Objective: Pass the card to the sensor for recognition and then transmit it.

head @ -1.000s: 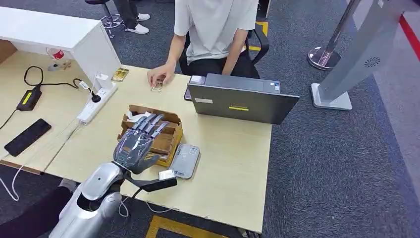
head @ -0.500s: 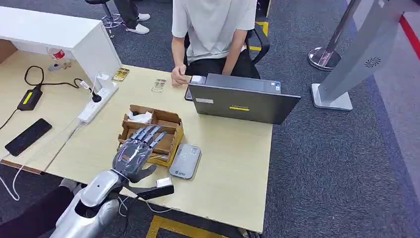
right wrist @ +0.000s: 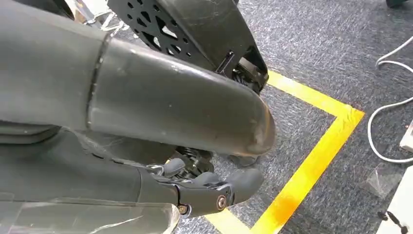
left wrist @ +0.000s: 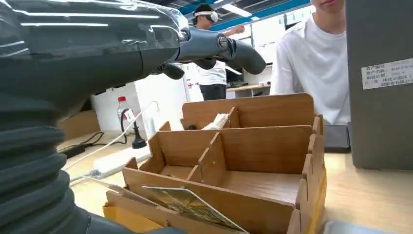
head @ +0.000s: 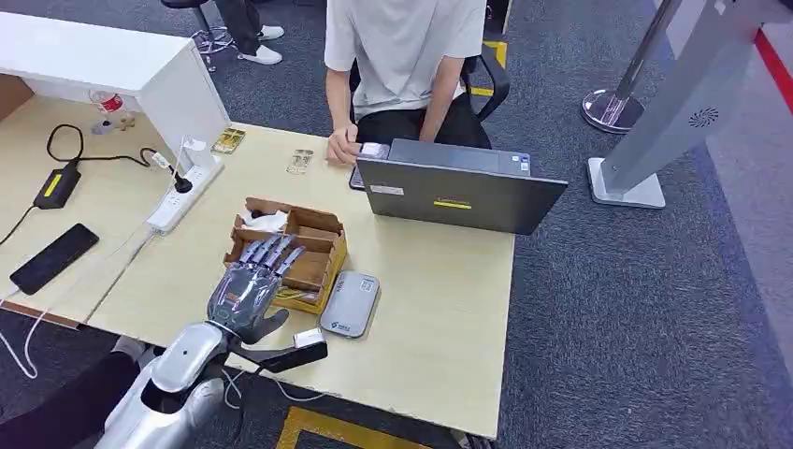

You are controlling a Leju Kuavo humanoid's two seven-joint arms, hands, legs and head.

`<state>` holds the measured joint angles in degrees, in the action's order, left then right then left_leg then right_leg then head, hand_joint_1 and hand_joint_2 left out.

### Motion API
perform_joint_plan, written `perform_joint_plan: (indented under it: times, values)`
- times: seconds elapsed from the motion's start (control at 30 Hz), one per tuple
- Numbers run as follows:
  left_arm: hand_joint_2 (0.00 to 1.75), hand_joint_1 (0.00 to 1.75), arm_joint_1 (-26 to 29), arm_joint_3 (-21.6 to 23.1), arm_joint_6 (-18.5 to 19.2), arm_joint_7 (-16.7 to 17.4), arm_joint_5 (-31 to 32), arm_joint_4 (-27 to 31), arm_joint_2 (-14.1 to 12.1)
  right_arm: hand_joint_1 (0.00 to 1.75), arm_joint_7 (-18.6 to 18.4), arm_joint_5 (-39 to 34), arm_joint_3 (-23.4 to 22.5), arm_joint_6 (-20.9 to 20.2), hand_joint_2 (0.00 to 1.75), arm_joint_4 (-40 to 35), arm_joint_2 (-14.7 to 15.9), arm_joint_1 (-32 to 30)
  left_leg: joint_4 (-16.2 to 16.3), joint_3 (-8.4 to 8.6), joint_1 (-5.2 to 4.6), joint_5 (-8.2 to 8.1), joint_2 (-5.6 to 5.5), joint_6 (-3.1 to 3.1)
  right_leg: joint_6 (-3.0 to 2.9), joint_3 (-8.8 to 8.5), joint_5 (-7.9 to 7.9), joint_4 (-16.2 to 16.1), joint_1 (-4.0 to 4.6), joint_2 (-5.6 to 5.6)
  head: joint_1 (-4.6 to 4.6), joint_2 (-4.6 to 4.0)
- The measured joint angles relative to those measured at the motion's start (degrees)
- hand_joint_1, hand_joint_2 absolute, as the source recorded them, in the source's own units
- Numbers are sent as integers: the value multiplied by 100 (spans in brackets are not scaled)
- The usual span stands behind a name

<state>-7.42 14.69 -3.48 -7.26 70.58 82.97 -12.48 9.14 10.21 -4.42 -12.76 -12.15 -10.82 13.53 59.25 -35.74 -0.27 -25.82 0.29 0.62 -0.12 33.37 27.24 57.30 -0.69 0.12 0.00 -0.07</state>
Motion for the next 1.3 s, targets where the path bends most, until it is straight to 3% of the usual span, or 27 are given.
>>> perform_joint_plan:
  times: [0.4,1.17,1.2,1.3]
  values:
    - [175,0,4,-144,2,448,297,-11,52,0,-20,0,-2,-9,0,-6,7,0,0,0,-4,2,0,3,1,0,-1,0,-3,0,0,0]
    - [175,0,110,-181,83,417,330,-286,83,0,-35,4,-24,-48,0,-13,7,-10,0,1,-4,2,0,3,2,-1,-1,0,-3,0,0,0]
    - [175,175,136,-184,57,417,330,-289,83,0,-33,4,-26,-35,0,-13,7,-11,0,0,-4,2,0,3,3,-1,-1,0,-3,-1,0,0]
    - [175,175,159,-236,15,407,330,-291,85,0,-42,2,-61,2,0,-13,7,-12,0,0,-4,2,-1,3,3,-1,-1,0,-3,-2,0,0]
